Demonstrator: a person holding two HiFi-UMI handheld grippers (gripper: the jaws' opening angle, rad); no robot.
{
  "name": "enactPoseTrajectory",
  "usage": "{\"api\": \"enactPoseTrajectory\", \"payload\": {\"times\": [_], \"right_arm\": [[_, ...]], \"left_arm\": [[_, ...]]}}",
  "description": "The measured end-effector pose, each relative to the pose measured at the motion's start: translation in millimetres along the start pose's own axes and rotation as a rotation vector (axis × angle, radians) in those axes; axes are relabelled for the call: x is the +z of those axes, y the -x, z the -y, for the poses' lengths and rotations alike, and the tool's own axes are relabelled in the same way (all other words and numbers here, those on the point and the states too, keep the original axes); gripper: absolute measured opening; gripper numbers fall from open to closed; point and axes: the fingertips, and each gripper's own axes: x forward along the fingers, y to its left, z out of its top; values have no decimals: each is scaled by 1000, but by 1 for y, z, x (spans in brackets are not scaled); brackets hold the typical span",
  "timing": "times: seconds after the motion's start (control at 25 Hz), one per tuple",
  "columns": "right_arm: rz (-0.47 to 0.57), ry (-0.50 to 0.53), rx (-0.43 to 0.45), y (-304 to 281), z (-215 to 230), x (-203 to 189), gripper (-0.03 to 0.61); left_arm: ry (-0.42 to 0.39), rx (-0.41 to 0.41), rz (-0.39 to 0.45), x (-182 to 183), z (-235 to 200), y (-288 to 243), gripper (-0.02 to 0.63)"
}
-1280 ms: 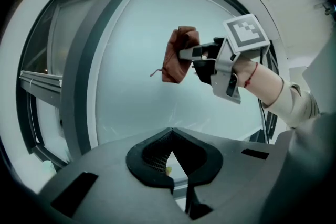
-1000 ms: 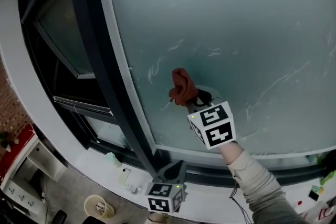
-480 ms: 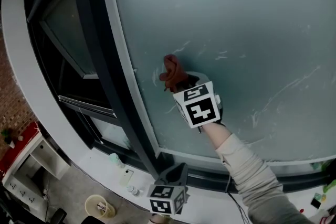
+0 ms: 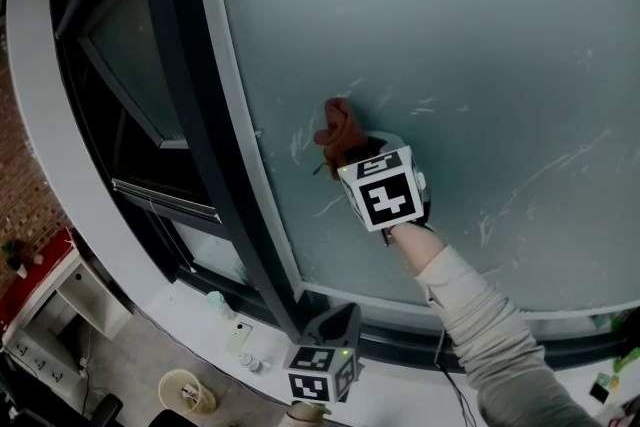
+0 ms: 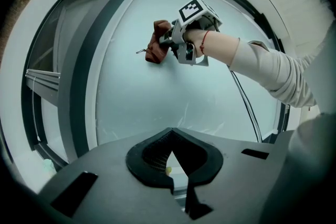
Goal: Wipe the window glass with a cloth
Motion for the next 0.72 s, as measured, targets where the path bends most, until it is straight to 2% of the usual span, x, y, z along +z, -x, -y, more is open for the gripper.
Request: {"api": "enactPoseTrajectory", "payload": {"times": [0.28,0.72], "right_arm": [[-6,5,-43,26,25,-7,48],[-46,22,-171,101,98,-37,48]], "left_arm": [[-18,-40,-10,2,16,-8,5],[-35,-108,0,6,37,-20,5]]}}
